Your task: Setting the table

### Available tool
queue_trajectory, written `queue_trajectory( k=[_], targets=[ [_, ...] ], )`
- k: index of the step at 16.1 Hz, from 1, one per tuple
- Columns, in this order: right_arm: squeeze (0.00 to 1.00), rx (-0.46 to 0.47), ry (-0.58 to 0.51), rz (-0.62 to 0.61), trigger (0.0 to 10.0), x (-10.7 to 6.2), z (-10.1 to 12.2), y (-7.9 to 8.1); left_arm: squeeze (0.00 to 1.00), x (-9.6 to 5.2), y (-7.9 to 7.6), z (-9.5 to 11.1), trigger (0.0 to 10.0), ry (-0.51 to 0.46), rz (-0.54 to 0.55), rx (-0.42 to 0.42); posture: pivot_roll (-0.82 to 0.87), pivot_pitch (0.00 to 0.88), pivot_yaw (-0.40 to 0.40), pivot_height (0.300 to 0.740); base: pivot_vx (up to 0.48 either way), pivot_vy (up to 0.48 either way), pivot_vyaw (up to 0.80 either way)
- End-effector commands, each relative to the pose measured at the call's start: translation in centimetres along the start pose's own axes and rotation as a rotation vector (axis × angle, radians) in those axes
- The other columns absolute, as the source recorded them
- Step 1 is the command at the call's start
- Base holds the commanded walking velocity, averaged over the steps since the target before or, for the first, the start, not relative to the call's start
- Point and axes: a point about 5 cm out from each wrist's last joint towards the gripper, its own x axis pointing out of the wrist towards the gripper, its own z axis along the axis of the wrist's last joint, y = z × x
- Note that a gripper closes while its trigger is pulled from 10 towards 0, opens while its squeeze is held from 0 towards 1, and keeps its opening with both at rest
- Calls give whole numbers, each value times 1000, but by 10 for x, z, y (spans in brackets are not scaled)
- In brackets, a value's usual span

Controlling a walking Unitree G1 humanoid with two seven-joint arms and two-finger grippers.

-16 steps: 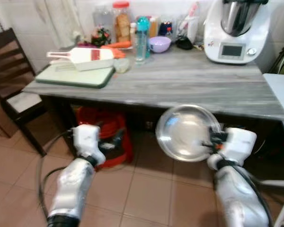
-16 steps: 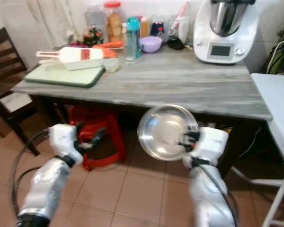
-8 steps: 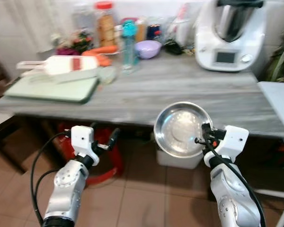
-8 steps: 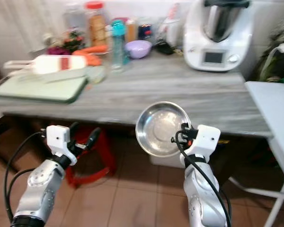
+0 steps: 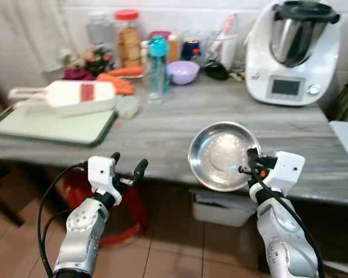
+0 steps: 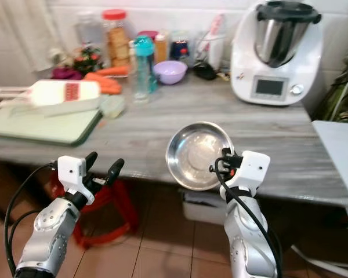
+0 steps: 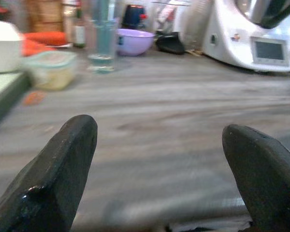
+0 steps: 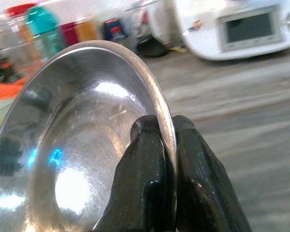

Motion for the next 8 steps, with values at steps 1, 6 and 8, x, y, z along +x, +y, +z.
queue_trajectory(
  k=[1,6,8],
  targets=[
    [0,-12,-12,-32,10000,1,2,-9,0,4,-8,2,10000,-3,-32,4,5,0,14,740,424,0,0],
    [0,7,14,-68,10000,2,-4,-17,0,-1,-3,1,10000,12,-42,55,6,0,11,740,247,0,0],
    [0,26,32,-82,10000,3,-7,-19,0,-7,3,-1,10000,36,-60,85,6,0,15,740,0,0,0]
  ],
)
